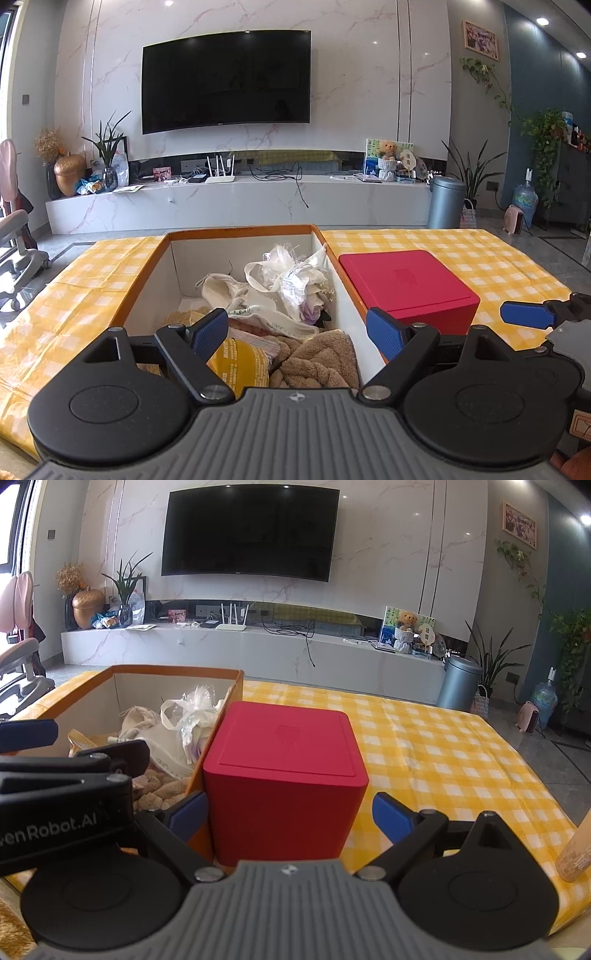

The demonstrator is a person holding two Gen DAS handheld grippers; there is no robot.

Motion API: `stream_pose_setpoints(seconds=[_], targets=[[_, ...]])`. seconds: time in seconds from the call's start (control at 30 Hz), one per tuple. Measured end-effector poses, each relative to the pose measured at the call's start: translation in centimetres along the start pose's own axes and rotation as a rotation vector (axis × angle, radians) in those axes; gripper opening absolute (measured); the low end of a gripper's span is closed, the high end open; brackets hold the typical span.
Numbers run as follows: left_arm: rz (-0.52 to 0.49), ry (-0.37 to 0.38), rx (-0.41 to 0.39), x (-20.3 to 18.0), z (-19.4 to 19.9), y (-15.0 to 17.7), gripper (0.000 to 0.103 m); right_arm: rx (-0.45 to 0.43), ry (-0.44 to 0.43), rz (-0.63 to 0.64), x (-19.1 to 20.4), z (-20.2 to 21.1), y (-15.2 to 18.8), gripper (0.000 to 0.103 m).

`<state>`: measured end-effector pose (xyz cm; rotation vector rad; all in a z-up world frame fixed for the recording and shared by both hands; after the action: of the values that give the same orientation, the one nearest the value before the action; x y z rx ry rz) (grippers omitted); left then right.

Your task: Organize soft objects

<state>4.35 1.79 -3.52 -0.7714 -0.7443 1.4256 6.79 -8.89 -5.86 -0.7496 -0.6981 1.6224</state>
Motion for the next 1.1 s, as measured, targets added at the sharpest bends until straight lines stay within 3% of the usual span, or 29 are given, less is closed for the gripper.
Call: stream_pose_setpoints(seconds=[1.1], targets=[[-0.004, -0.005, 0.051, -0.03, -0.90, 0.38, 0.099, 0.035, 0.004, 0.005, -0.06, -0.84, 0.78, 0.094]])
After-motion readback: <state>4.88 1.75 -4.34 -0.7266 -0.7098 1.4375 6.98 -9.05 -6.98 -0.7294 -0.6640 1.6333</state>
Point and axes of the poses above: each gripper's, at about its wrist camera, not at the fingertips, and z roughly against the way its jaws point, x to its left, y to its underside, the point moved 6 cm from there along -z, roughly the way its jaws point, and after that the axes turned 7 degrees about x, right-handed, at the moved point
